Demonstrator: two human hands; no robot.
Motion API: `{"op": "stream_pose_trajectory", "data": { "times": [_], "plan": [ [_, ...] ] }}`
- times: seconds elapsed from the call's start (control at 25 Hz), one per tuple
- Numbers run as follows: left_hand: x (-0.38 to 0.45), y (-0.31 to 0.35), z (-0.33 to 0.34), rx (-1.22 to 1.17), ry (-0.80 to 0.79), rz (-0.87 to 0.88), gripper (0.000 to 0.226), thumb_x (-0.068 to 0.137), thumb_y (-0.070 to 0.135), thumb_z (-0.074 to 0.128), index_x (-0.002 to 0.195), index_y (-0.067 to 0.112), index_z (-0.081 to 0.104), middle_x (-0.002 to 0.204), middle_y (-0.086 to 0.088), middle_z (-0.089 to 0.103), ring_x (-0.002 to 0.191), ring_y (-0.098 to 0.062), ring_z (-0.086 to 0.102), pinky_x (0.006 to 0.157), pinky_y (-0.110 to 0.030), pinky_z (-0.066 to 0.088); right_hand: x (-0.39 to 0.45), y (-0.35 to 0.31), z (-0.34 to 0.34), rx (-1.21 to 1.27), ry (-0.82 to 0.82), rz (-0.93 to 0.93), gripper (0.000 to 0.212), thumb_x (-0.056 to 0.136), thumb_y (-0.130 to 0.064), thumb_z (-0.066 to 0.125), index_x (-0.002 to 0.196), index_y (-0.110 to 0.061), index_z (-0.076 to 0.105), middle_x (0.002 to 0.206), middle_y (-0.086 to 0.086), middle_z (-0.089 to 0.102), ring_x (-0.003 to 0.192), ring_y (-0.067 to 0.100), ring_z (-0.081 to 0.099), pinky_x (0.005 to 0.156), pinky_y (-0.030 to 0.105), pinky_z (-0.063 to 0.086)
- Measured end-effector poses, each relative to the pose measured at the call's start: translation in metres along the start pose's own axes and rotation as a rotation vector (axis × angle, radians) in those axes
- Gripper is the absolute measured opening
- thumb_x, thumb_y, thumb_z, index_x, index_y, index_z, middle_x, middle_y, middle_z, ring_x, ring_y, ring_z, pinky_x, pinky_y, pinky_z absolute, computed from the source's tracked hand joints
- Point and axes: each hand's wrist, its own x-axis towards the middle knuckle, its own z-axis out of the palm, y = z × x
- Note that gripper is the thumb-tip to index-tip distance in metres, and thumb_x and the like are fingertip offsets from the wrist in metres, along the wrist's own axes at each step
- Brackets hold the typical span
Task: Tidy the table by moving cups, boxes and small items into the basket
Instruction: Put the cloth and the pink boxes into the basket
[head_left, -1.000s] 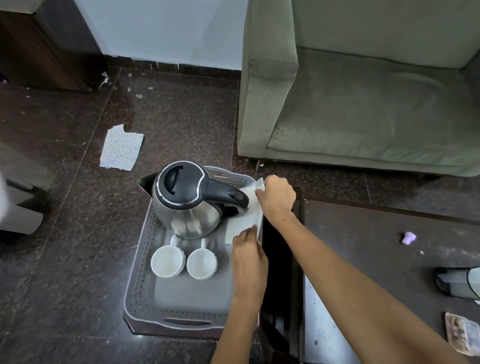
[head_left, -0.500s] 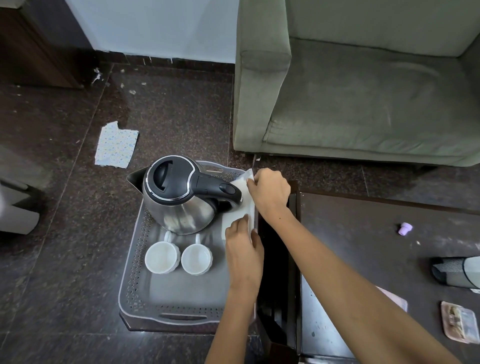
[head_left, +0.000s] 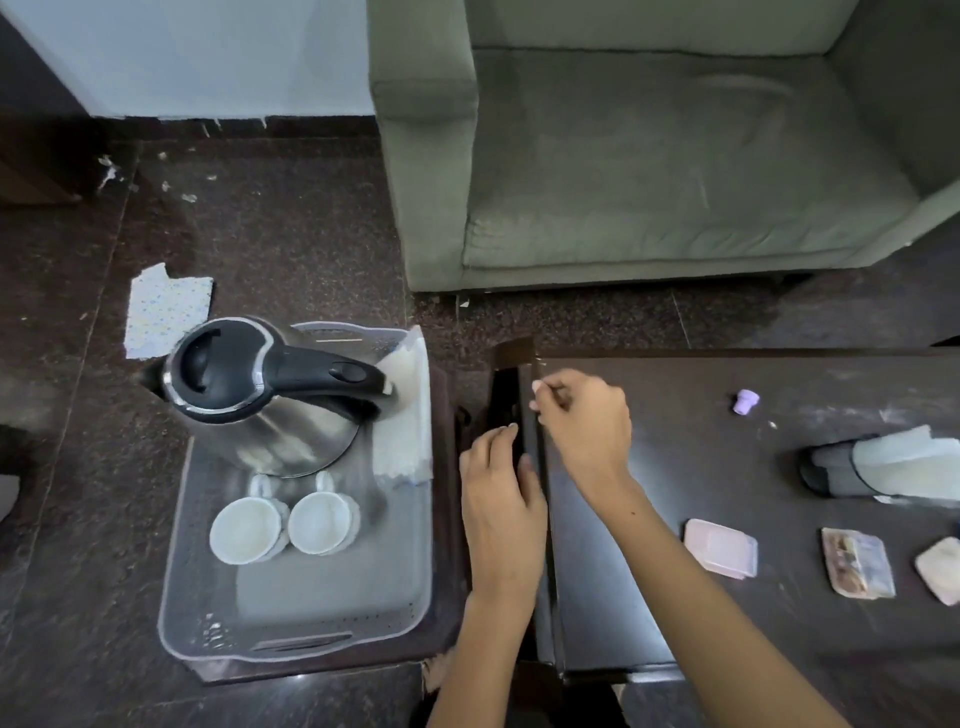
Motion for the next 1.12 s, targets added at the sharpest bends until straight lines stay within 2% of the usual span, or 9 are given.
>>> {"op": "stream_pose_trajectory", "data": {
  "times": [0.24,0.32,0.48,0.6,0.76,0.84,0.92,1.0,1.12],
  "plan": [
    [-0.081,0.049,0.099,-0.025,-0.214,-0.011,0.029,0.086,0.006,0.058,0.114,0.011,0.062,0.112,-0.004,0.062,0.104,-0.017,0.051,0.092,-0.02,0.035,-0.049,0.182,-0.074,-0.11,-0.03,0.328,0.02,0.082,-0.033,0.056,0.076,-0.019,0.068,0.071,0.004,0.074,0.073,0.027,0.07,0.065,0.033,0.055],
    [-0.104,0.065,0.137,-0.03,-0.277,-0.034,0.03,0.083,0.003,0.059,0.111,0.011,0.063,0.111,-0.003,0.063,0.102,-0.014,0.049,0.092,-0.021,0.034,-0.064,0.235,-0.095,-0.195,-0.085,0.379,0.011,0.081,-0.022,0.062,0.089,-0.022,0.07,0.088,0.005,0.075,0.084,0.027,0.069,0.068,0.032,0.052],
    [-0.124,0.089,0.2,0.024,-0.364,-0.065,0.037,0.079,-0.001,0.057,0.114,0.012,0.062,0.112,-0.002,0.063,0.102,-0.023,0.054,0.089,-0.024,0.04,-0.061,0.304,-0.101,-0.384,-0.417,0.213,0.052,0.076,-0.022,0.064,0.126,-0.022,0.05,0.129,0.001,0.053,0.117,0.022,0.052,0.084,0.034,0.049],
    [-0.127,0.095,0.232,0.074,-0.396,-0.112,0.04,0.081,-0.004,0.055,0.118,0.011,0.061,0.117,-0.004,0.061,0.109,-0.024,0.052,0.09,-0.028,0.043,-0.052,0.326,-0.085,-0.416,-0.613,0.048,0.059,0.082,-0.032,0.059,0.137,-0.021,0.039,0.14,0.002,0.043,0.126,0.022,0.044,0.092,0.037,0.048],
    [-0.125,0.092,0.253,0.109,-0.368,-0.164,0.046,0.079,-0.01,0.05,0.118,0.01,0.061,0.117,-0.005,0.061,0.106,-0.024,0.052,0.085,-0.023,0.039,-0.036,0.338,-0.091,-0.324,-0.597,0.08,0.055,0.08,-0.037,0.062,0.128,-0.018,0.046,0.124,0.005,0.056,0.112,0.028,0.056,0.085,0.04,0.051],
    [-0.125,0.093,0.257,0.098,-0.373,-0.163,0.044,0.081,-0.009,0.051,0.119,0.012,0.06,0.118,-0.003,0.06,0.105,-0.021,0.052,0.085,-0.021,0.041,-0.031,0.343,-0.113,-0.049,-0.501,0.234,0.058,0.076,-0.038,0.064,0.128,-0.02,0.047,0.114,0.005,0.063,0.102,0.026,0.061,0.085,0.038,0.051],
    [-0.125,0.097,0.263,0.061,-0.416,-0.142,0.047,0.082,-0.004,0.058,0.125,0.016,0.056,0.124,0.0,0.057,0.108,-0.019,0.051,0.093,-0.03,0.046,-0.028,0.348,-0.139,0.255,-0.425,0.402,0.053,0.076,-0.039,0.06,0.126,-0.023,0.054,0.108,0.0,0.064,0.099,0.02,0.061,0.086,0.031,0.048],
    [-0.124,0.101,0.272,-0.063,-0.477,-0.201,0.057,0.082,0.001,0.065,0.134,0.019,0.049,0.131,0.001,0.05,0.116,-0.018,0.048,0.097,-0.035,0.046,-0.025,0.353,-0.163,0.473,-0.41,0.544,0.046,0.07,-0.045,0.056,0.108,-0.023,0.067,0.103,0.002,0.066,0.093,0.018,0.061,0.08,0.028,0.047],
    [-0.117,0.108,0.281,-0.459,-0.607,-0.435,0.058,0.079,0.004,0.072,0.13,0.02,0.052,0.125,-0.001,0.058,0.114,-0.015,0.057,0.089,-0.025,0.051,-0.016,0.351,-0.192,0.559,-0.495,0.675,0.036,0.065,-0.05,0.054,0.077,-0.019,0.066,0.073,0.002,0.064,0.064,0.009,0.058,0.056,0.018,0.043]
  ]
}}
